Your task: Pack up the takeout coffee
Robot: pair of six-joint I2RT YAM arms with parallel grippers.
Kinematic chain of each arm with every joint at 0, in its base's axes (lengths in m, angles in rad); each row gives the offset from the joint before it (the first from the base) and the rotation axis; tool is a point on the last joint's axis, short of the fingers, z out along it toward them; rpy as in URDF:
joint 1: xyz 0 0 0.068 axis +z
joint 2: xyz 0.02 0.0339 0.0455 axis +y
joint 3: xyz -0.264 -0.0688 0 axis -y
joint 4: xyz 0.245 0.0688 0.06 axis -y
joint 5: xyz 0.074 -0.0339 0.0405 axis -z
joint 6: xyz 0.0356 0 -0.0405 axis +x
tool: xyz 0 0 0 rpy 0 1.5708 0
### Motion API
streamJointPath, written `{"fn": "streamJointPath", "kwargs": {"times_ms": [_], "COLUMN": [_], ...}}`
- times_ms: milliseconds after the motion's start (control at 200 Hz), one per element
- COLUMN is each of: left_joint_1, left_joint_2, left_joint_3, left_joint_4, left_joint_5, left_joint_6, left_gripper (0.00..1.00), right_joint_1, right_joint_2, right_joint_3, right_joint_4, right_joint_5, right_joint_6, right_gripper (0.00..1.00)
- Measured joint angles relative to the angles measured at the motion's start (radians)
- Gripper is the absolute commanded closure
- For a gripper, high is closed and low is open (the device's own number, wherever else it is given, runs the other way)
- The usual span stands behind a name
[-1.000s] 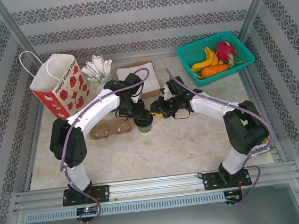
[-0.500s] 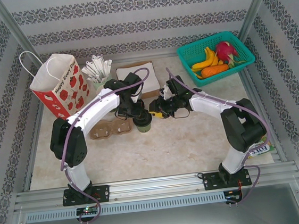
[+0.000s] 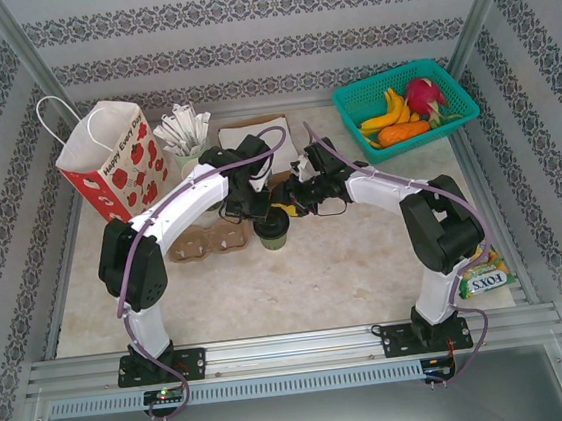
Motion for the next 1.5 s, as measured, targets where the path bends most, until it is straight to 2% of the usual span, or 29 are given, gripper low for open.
{"fn": "streamJointPath", "kwargs": {"times_ms": [240, 610, 869, 1104, 1339, 1499], "left_joint_1": [0.0, 0.0, -0.001, -0.006, -0.008, -0.008], "left_joint_2": [-0.017, -0.022, -0.022, -0.022, -0.022, -0.02], "left_joint_3": [-0.036, -0.037, -0.035, -0.036, -0.035, -0.031], "left_joint_4": [0.034, 0.034, 0.028, 0.027, 0.027, 0.026], "left_joint_5": [0.0, -0.005, -0.006, -0.005, -0.004, -0.007], "left_joint_6": [-0.004, -0.013, -0.02, -0.023, -0.035, -0.057], "left_gripper": [1.0, 1.0, 1.0, 1.0, 1.0, 1.0], "right_joint_1": [0.001, 0.023, 0.025, 0.026, 0.024, 0.011], "right_joint_2": [0.002, 0.079, 0.08, 0.079, 0.0, -0.183], "right_joint_3": [-0.059, 0.053, 0.031, -0.02, -0.031, -0.137], "right_joint_4": [0.124, 0.058, 0.093, 0.198, 0.105, 0.065], "right_joint_5": [-0.018, -0.037, -0.034, -0.035, 0.032, 0.103], "right_joint_6": [-0.023, -0.044, -0.043, -0.043, -0.083, -0.135], "right_gripper": [0.64, 0.59, 0.66, 0.66, 0.56, 0.41]}}
